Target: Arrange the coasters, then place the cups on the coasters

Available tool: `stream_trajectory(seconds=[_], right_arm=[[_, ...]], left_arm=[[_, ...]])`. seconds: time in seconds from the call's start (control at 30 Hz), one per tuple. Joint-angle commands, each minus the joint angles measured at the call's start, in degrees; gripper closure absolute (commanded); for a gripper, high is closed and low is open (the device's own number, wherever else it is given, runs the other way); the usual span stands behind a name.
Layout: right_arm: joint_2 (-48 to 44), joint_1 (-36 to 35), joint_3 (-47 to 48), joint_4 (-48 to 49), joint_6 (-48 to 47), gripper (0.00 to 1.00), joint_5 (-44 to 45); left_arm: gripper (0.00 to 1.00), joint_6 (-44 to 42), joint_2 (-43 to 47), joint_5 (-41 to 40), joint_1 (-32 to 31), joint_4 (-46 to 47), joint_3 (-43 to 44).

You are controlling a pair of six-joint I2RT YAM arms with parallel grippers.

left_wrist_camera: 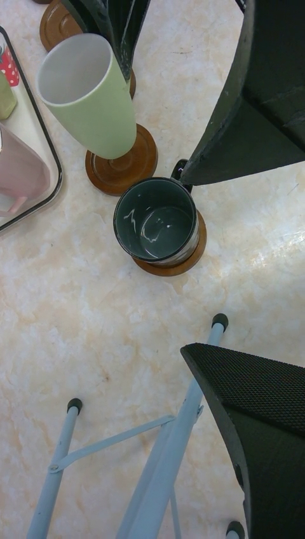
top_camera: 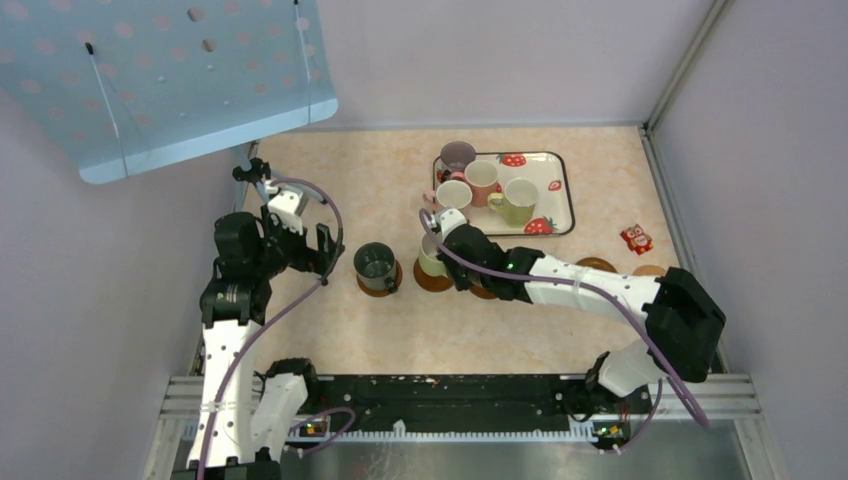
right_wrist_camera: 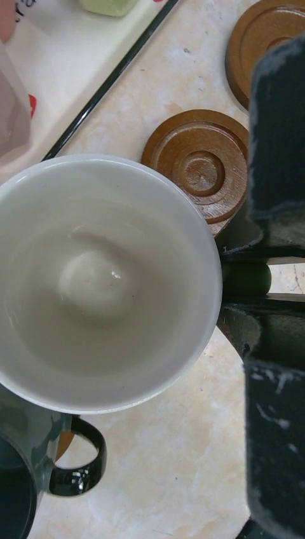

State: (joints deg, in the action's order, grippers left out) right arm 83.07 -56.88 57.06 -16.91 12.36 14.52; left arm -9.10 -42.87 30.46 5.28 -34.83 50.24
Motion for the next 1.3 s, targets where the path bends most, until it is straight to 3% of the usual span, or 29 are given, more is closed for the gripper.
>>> stream_trajectory(seconds=[0.0,0.97,1.27], right_arm=[[1.2,-0.4,0.9,6.7,3.7,1.00,3.4],[7.7,-0.7,-0.6,9.4,4.7,1.00,5.5],[9.0,-0.7,0.3,8.0,5.1,0.80,5.8]], left_arm=[[0.01,0.3,0.7,-0.2,0.3,0.6,-0.3],[0.01,-1.3,0.7,-1.7,0.3,-1.1,-0.7],[0.01,-1.9,0.7,-1.9,0.3,-1.2,-0.7]])
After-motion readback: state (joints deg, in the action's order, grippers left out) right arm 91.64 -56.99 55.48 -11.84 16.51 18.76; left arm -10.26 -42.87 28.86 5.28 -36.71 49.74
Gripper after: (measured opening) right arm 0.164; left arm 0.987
